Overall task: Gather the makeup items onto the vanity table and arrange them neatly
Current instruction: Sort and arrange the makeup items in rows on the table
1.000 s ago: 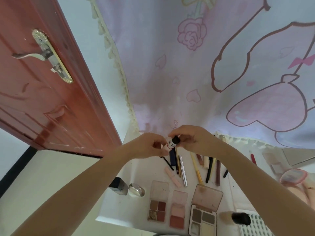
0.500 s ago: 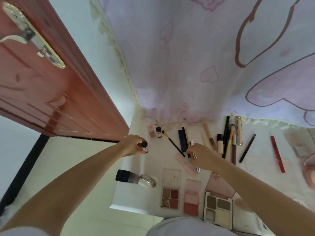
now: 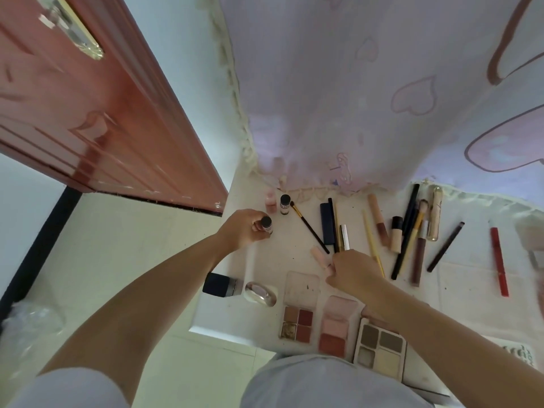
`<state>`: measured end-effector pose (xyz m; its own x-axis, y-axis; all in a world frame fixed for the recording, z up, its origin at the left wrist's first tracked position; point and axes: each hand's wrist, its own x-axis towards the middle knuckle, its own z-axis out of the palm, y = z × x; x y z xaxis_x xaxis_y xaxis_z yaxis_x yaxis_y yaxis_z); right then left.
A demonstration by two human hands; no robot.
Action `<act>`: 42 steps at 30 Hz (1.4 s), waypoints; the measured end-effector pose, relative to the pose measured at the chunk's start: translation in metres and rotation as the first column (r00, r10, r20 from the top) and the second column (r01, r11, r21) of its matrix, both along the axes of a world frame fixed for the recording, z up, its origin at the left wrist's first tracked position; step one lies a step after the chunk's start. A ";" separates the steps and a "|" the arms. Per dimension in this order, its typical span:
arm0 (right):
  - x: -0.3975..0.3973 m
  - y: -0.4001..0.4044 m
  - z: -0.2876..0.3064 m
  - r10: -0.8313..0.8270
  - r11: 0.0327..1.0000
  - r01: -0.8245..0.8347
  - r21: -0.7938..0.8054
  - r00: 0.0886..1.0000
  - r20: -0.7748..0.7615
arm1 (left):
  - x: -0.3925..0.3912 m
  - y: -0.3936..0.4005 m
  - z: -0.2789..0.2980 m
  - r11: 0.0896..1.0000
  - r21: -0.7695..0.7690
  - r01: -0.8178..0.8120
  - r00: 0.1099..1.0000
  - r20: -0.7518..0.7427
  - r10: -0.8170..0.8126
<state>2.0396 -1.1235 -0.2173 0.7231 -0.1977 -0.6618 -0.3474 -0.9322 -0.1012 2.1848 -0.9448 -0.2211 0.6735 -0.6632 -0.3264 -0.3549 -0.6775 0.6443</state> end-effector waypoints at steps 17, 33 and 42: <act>-0.020 -0.022 0.081 -0.166 0.931 -0.007 0.365 0.882 0.441 | -0.017 0.031 0.079 0.964 -0.239 -0.113 0.954 0.247 0.173; -0.069 -0.027 0.150 -0.445 0.748 -0.020 0.664 0.726 0.524 | -0.094 -0.041 0.139 0.903 -0.212 0.373 0.928 0.071 -0.367; -0.086 -0.023 0.147 -0.417 0.759 -0.076 0.647 0.706 0.573 | -0.106 -0.042 0.145 0.901 -0.204 0.382 0.916 -0.051 -0.399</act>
